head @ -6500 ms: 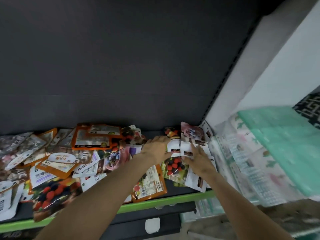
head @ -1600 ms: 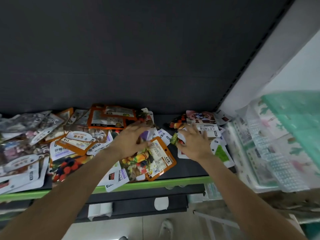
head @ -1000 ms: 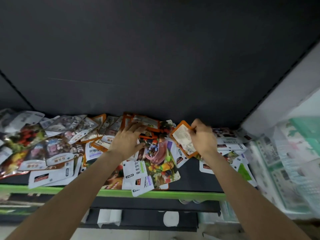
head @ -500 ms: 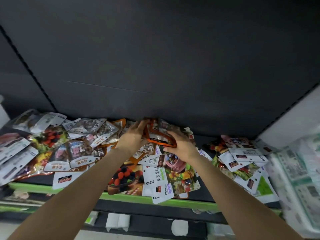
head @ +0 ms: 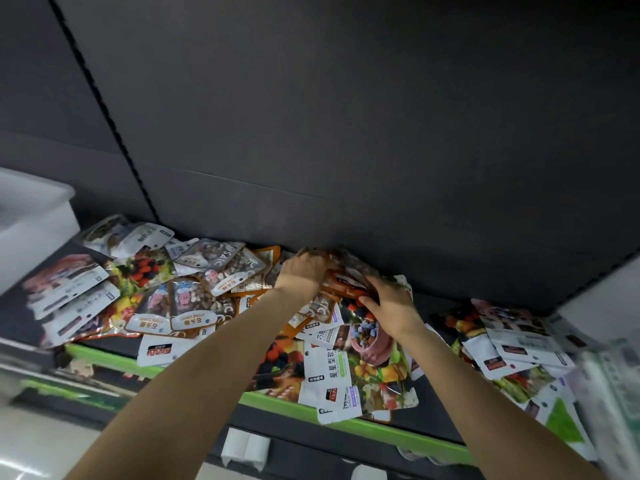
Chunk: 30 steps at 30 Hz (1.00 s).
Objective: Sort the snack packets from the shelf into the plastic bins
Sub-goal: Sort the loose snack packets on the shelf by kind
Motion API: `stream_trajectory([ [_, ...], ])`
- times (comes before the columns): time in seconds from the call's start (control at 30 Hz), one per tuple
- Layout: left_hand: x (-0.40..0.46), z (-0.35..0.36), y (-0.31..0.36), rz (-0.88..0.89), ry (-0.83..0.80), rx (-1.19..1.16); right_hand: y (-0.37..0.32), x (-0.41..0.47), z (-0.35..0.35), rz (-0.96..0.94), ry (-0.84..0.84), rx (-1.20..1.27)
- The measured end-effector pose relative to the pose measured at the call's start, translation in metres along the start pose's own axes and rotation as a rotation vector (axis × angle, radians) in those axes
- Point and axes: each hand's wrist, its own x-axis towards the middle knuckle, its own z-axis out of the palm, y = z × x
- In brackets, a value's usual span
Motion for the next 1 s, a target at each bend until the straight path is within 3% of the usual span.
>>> stream_trajectory([
  [0.3,-0.019,-0.032,-0.076,0.002,0.055,-0.029,-0.068,0.019,0.017,-0.083,-0.016,0.083],
  [0.4,-0.031,-0.043,-0.128,0.04,0.149,-0.143,-0.115,0.026,0.037,-0.086,-0.123,0.148],
  [0.53,-0.044,-0.056,-0.18,0.027,-0.088,-0.122,-0.157,0.031,0.061,-0.121,-0.197,0.197],
  [0.63,-0.046,-0.044,-0.194,0.036,-0.044,-0.136,-0.161,0.027,0.065,-0.151,-0.086,0.159],
  [0.77,-0.034,-0.023,-0.179,0.225,-0.121,-0.039,-0.133,0.021,0.066,0.078,0.096,-0.008],
  [0.9,-0.025,-0.004,-0.183,0.319,-0.267,0.113,-0.12,0.021,0.075,0.233,0.024,-0.133],
  [1.0,-0.028,0.001,-0.205,0.282,-0.262,0.224,-0.127,0.021,0.081,0.275,0.028,-0.103],
])
